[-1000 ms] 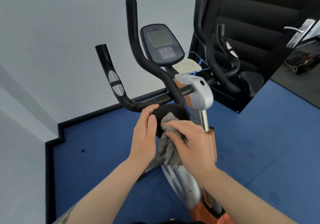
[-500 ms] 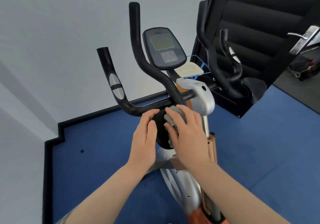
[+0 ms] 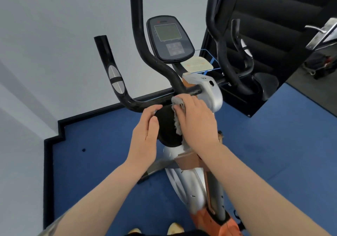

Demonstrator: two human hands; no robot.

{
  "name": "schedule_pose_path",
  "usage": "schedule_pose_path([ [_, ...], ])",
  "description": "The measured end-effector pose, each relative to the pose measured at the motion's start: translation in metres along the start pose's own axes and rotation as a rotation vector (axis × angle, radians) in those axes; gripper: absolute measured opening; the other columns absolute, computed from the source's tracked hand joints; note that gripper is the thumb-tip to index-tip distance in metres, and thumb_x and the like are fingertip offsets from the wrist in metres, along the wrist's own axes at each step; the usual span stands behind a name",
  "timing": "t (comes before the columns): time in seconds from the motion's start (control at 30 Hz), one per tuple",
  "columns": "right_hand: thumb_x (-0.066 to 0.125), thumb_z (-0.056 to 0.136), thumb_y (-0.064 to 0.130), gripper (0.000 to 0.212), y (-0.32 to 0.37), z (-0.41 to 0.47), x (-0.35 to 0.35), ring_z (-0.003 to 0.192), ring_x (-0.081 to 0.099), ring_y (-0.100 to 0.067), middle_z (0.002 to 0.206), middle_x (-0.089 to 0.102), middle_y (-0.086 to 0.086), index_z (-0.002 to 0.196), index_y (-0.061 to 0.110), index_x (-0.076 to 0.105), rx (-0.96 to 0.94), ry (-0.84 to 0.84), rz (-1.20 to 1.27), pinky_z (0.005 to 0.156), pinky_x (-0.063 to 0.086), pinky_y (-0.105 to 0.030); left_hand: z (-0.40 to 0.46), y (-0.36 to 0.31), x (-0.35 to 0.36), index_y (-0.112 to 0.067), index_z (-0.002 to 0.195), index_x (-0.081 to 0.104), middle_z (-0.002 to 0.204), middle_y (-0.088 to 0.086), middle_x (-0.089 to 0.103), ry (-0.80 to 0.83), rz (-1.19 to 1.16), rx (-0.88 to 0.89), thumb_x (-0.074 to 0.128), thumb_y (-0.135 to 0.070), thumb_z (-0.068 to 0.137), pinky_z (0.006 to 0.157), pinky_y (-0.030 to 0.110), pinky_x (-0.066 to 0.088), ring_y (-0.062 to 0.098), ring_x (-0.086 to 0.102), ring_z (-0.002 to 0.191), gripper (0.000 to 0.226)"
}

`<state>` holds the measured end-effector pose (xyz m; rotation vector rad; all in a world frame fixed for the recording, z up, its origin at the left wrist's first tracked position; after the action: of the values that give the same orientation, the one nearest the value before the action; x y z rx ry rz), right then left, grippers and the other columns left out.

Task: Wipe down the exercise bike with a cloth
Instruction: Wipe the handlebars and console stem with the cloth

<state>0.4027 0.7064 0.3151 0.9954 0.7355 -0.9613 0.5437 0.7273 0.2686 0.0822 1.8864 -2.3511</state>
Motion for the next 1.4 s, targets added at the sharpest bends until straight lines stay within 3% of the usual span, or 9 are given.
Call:
schedule_pose_path([
  [0.13,0.041,0.096,0.037,0.038,0.003,-0.03,0.006,0.1,0.054,-0.018,0.109,0.058,0.0,0.129,0.021,0.05,0.194,-0.062,0.312,0.087,0.048,-0.039,-0.005,-0.003,0.003,-0.03,0.123,0.056,0.107,-0.02,0.063,-0.018,-0.026,-0.021,0.032,-0.028,0.099,0.081,0.008,0.042,0.003,0.058,0.102,0.035],
  [0.2,0.045,0.098,0.029,0.037,0.001,-0.036,0.002,0.103,0.055,-0.019,0.113,0.057,-0.003,0.133,0.018,0.047,0.153,-0.025,0.257,0.089,0.048,-0.037,-0.006,-0.004,0.002,-0.031,0.124,0.055,0.105,-0.02,0.062,-0.015,-0.016,-0.035,0.033,-0.03,0.098,0.08,0.008,0.042,0.002,0.058,0.099,0.035],
  [0.4,0.034,0.102,0.036,0.027,-0.005,0.017,-0.007,0.08,0.058,-0.025,0.089,0.06,-0.003,0.118,0.017,0.045,0.018,0.182,0.017,0.062,0.047,-0.04,-0.005,-0.005,-0.001,-0.025,0.122,0.056,0.098,-0.01,0.063,-0.011,-0.015,-0.084,0.035,-0.022,0.104,0.074,0.007,0.043,-0.002,0.055,0.086,0.028],
  [0.57,0.034,0.101,0.042,0.035,0.021,-0.007,-0.001,0.097,0.05,-0.022,0.108,0.058,0.001,0.123,0.026,0.057,-0.069,0.022,-0.169,0.077,0.039,-0.036,-0.008,-0.003,0.003,-0.023,0.112,0.061,0.101,-0.018,0.066,-0.061,-0.089,-0.132,0.037,-0.019,0.105,0.078,0.007,0.043,-0.002,0.058,0.096,0.026],
  [0.73,0.03,0.104,0.039,0.04,-0.014,0.003,-0.016,0.117,0.045,-0.014,0.123,0.054,0.005,0.136,0.033,0.054,-0.144,0.318,0.342,0.103,0.035,-0.033,-0.006,-0.001,0.002,-0.032,0.107,0.063,0.103,-0.012,0.068,-0.008,-0.076,-0.151,0.035,-0.024,0.106,0.079,0.009,0.046,-0.001,0.059,0.095,0.029],
  [0.93,0.053,0.098,0.024,0.027,0.016,0.01,-0.004,0.107,0.054,-0.019,0.117,0.064,0.003,0.12,0.027,0.069,-0.145,0.135,0.152,0.093,0.041,-0.04,-0.006,0.001,0.007,-0.006,0.106,0.061,0.103,0.019,0.062,-0.021,-0.104,-0.157,0.034,-0.022,0.106,0.082,0.028,0.046,0.014,0.053,0.09,0.032],
  [1.07,0.052,0.099,0.025,0.03,0.0,0.013,-0.012,0.111,0.054,-0.016,0.122,0.063,0.006,0.126,0.027,0.065,-0.24,0.208,0.133,0.093,0.042,-0.039,-0.005,-0.001,0.006,-0.017,0.104,0.063,0.107,0.012,0.065,0.001,-0.112,-0.151,0.034,-0.032,0.101,0.089,0.033,0.049,0.023,0.059,0.097,0.033],
  [1.27,0.054,0.098,0.027,0.026,0.018,-0.008,0.01,0.098,0.056,-0.024,0.114,0.066,0.0,0.12,0.026,0.069,0.124,-0.105,0.07,0.079,0.041,-0.037,-0.004,-0.001,0.004,-0.003,0.105,0.061,0.106,0.022,0.061,0.03,-0.096,-0.168,0.034,-0.034,0.098,0.084,0.033,0.048,0.018,0.054,0.089,0.042],
  [1.4,0.05,0.1,0.025,0.032,0.007,-0.022,0.009,0.103,0.054,-0.025,0.122,0.06,-0.003,0.13,0.024,0.062,0.048,-0.139,0.132,0.085,0.045,-0.039,-0.005,0.002,0.004,-0.012,0.108,0.065,0.106,0.01,0.067,0.026,-0.085,-0.169,0.033,-0.024,0.105,0.084,0.024,0.049,0.02,0.06,0.098,0.034],
])
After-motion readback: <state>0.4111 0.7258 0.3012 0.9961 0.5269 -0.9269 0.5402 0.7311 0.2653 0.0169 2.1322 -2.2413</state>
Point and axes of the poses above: each hand's wrist, its own z-axis towards the middle knuckle, its own x-axis out of the palm, y = z × x, the point moved 3 cm from there along z, towards the middle knuckle
